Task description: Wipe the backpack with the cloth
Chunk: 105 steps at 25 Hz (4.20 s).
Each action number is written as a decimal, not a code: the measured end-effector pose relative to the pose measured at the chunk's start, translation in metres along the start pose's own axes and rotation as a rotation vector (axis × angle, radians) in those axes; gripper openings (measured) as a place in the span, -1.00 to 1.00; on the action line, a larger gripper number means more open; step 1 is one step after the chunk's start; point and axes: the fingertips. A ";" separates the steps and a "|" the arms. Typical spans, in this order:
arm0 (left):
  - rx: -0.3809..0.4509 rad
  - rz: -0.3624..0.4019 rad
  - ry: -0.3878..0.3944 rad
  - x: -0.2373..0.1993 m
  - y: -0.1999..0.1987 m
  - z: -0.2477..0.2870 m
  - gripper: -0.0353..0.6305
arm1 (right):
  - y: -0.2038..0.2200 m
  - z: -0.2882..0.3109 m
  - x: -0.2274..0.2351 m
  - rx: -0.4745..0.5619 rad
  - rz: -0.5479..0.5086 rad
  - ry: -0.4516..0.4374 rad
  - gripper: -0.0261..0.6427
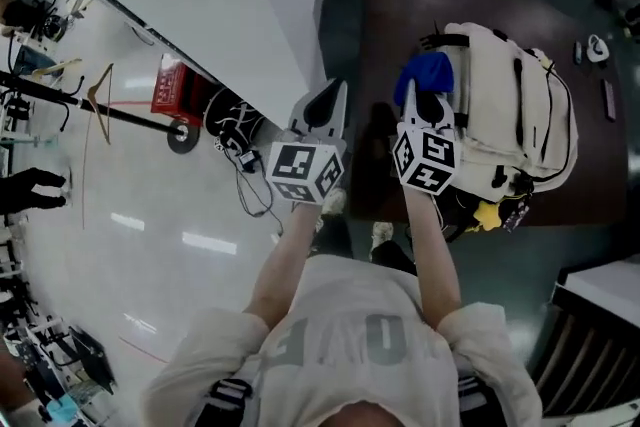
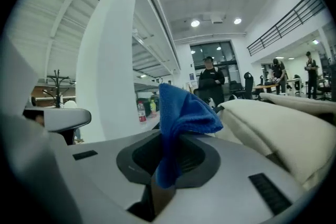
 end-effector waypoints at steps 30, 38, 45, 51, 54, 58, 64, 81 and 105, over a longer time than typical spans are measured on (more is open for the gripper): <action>-0.161 0.042 0.316 0.010 0.050 0.064 -0.89 | 0.078 0.035 0.047 -0.067 0.065 0.439 -0.79; -0.159 0.062 0.299 0.049 0.061 0.005 -0.89 | 0.101 -0.039 0.041 -0.091 0.039 0.419 -0.79; -0.129 0.058 0.301 0.095 0.065 -0.035 -0.89 | 0.112 -0.096 0.044 -0.092 0.028 0.398 -0.79; -0.118 0.052 0.293 0.123 0.073 -0.059 -0.89 | 0.120 -0.136 0.052 -0.087 0.022 0.381 -0.79; -0.110 0.046 0.289 0.138 0.078 -0.066 -0.89 | 0.125 -0.156 0.055 -0.094 0.017 0.359 -0.79; -0.103 0.030 0.301 0.164 0.085 -0.073 -0.89 | 0.128 -0.189 0.059 -0.110 0.051 0.333 -0.79; -0.095 0.051 0.319 0.186 0.070 -0.071 -0.89 | 0.105 -0.228 0.043 -0.109 0.060 0.188 -0.79; -0.007 0.070 0.281 0.205 0.040 0.045 -0.89 | 0.010 -0.146 0.102 -0.017 -0.090 -0.035 -0.79; 0.029 0.060 0.028 0.150 -0.001 0.141 -0.89 | -0.129 0.078 0.140 0.088 -0.184 -0.271 -0.79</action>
Point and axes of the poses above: the fingertips, and each gripper's own axes: z forward along the fingers, x to its right, y out of its underside
